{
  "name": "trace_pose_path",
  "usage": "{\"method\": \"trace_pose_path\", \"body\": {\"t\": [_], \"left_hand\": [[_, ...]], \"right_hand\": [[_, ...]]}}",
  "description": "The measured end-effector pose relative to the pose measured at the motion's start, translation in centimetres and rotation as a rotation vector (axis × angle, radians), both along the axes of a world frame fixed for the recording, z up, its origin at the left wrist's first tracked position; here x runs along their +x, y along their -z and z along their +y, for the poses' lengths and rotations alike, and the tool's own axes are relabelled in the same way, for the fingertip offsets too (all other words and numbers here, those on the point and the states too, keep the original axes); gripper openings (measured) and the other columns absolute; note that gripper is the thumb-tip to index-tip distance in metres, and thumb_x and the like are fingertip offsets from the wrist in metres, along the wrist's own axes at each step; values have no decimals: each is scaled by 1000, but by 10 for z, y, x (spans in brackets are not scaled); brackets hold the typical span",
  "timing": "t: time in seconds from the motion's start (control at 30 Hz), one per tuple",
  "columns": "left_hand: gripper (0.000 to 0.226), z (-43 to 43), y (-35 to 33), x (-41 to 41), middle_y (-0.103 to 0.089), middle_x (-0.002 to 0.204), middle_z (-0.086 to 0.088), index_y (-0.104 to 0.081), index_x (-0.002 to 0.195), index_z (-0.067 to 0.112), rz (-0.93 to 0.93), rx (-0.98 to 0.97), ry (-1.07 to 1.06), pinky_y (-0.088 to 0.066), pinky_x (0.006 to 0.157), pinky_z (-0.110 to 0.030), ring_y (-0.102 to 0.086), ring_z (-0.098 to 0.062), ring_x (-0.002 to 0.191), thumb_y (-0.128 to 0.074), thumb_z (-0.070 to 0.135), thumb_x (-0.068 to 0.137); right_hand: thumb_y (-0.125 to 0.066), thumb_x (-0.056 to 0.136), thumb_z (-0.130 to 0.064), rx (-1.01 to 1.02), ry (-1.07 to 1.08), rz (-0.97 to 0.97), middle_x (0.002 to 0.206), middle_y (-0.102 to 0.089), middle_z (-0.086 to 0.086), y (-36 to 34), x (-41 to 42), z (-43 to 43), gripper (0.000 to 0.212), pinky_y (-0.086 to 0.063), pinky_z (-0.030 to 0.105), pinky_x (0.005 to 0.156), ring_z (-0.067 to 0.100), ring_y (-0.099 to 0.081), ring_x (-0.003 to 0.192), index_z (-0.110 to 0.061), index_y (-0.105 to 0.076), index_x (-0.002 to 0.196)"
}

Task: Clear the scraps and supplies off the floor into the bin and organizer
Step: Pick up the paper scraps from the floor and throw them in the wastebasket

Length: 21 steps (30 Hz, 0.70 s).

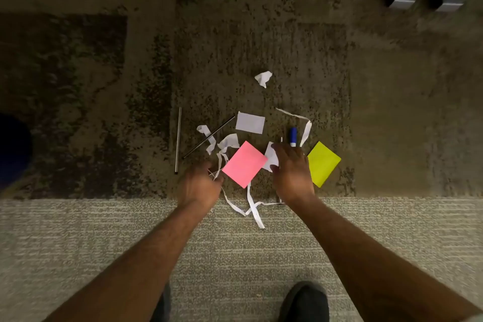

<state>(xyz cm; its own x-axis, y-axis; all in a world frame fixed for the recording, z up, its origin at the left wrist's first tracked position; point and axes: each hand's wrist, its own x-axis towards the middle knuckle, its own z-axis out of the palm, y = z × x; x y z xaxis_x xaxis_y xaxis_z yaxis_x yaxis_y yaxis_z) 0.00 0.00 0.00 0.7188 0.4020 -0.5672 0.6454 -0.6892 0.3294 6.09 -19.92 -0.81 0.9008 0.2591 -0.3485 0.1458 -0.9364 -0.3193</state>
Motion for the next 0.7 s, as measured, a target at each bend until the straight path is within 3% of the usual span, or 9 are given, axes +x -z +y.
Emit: {"method": "trace_pose_path", "body": {"t": [0.1, 0.2, 0.3, 0.4, 0.57, 0.7], "left_hand": [[46, -1, 6, 2, -66, 122, -6, -61, 128, 23, 37, -30, -63, -55, 83, -36, -63, -27, 108, -70, 39, 86], [37, -3, 8, 6, -67, 108, -2, -64, 119, 21, 60, -53, -80, -57, 74, -34, -66, -25, 95, -73, 31, 85], [26, -3, 11, 10, -71, 104, -3, -66, 111, 21, 82, -71, -101, -48, 61, -26, -64, -21, 82, -72, 27, 86], [28, -7, 15, 11, -71, 108, -7, -61, 114, 18, 139, -26, -47, -39, 53, -24, -65, -22, 85, -69, 28, 88], [30, -10, 23, 1, -69, 115, -10, -61, 117, 13, 173, 58, 41, -49, 70, -30, -67, -29, 100, -65, 27, 91], [29, -7, 25, -4, -70, 114, -10, -63, 119, 14, 114, 16, -13, -44, 70, -27, -67, -29, 100, -63, 19, 91]], "right_hand": [[-68, 81, -2, -48, -65, 21, 145, -50, 12, 9, 8, 6, 62, -40, 47, 107, 38, -41, 136, -11, -50, 140], [-66, 84, -5, -116, -63, 111, 150, -38, 9, 16, 16, 12, 70, -40, 48, 110, 36, -36, 139, -17, -38, 147], [-71, 82, -8, -159, -71, 128, 146, -38, 10, 19, 22, 14, 74, -45, 47, 105, 36, -45, 132, -19, -36, 147], [-73, 80, -11, -172, -87, 115, 137, -44, 12, 22, 27, 12, 71, -50, 46, 97, 36, -53, 121, -17, -40, 143], [-73, 81, -13, -138, -91, 110, 137, -48, 11, 25, 30, 9, 70, -52, 46, 93, 37, -54, 122, -16, -41, 143], [-69, 86, -15, -110, -31, 130, 139, -52, 8, 25, 26, 10, 62, -52, 44, 86, 34, -54, 125, -18, -42, 142]]}}
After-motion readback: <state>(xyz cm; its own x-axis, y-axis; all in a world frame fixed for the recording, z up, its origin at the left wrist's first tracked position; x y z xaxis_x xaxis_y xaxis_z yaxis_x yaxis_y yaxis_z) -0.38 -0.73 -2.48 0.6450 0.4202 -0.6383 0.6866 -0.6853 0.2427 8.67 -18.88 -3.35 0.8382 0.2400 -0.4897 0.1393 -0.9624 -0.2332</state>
